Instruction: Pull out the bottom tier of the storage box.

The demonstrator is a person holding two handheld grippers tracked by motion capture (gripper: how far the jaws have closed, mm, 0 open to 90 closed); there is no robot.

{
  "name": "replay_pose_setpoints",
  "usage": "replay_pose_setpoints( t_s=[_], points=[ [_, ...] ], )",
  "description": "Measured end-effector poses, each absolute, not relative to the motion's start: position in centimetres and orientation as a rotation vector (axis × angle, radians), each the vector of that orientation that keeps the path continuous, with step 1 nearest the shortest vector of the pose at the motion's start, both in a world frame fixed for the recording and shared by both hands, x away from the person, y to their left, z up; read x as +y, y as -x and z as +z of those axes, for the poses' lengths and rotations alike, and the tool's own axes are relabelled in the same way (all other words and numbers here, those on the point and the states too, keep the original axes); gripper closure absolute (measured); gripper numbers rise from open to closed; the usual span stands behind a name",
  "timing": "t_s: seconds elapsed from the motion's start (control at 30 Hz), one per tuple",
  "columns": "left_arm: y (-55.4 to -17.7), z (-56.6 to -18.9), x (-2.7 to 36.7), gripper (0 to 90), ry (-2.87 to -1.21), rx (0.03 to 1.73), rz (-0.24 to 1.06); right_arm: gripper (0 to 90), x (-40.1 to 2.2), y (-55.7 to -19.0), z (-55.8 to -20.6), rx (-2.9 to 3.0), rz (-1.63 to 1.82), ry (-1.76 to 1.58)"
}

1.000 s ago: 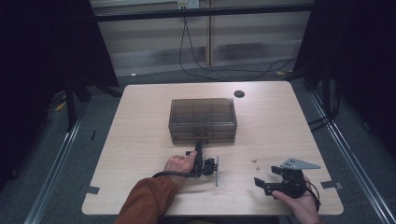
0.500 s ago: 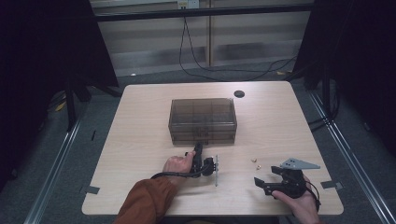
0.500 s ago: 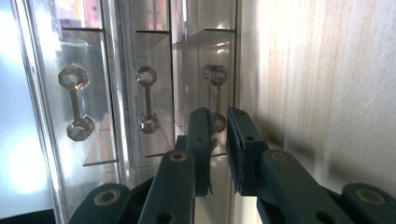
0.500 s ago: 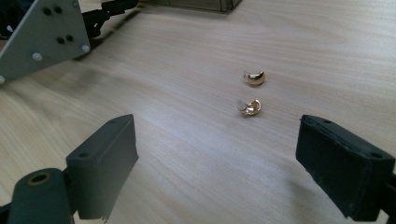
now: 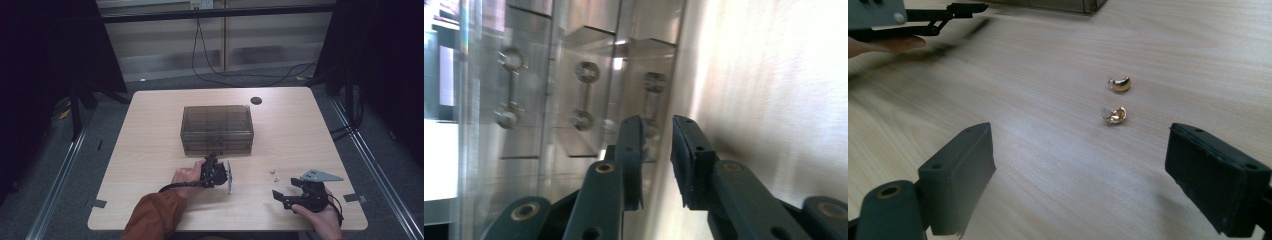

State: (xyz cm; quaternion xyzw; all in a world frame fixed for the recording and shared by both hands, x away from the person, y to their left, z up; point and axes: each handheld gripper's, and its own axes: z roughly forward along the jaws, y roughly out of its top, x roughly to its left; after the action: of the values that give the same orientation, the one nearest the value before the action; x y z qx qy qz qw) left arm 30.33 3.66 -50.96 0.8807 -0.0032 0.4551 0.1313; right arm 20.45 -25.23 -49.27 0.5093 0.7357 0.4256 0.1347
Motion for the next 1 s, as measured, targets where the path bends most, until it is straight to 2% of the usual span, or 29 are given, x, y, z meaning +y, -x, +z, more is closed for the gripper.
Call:
replay_pose_setpoints(
  t_s=[0.47, 0.87, 1.0],
  points=[
    [-31.7, -48.8, 5.8, 74.7, -2.548, 0.156, 0.967, 11.2, -25.2, -20.5, -49.3, 2.133, 1.233, -1.478],
    [-32.6, -47.6, 7.4, 61.5, -2.5, 0.233, 0.73, 11.2, -25.2, -20.5, -49.3, 2.136, 1.234, -1.475],
    [-33.0, -47.2, 7.8, 60.2, -2.524, 0.238, 0.659, 11.2, -25.2, -20.5, -49.3, 2.137, 1.233, -1.477]
  ],
)
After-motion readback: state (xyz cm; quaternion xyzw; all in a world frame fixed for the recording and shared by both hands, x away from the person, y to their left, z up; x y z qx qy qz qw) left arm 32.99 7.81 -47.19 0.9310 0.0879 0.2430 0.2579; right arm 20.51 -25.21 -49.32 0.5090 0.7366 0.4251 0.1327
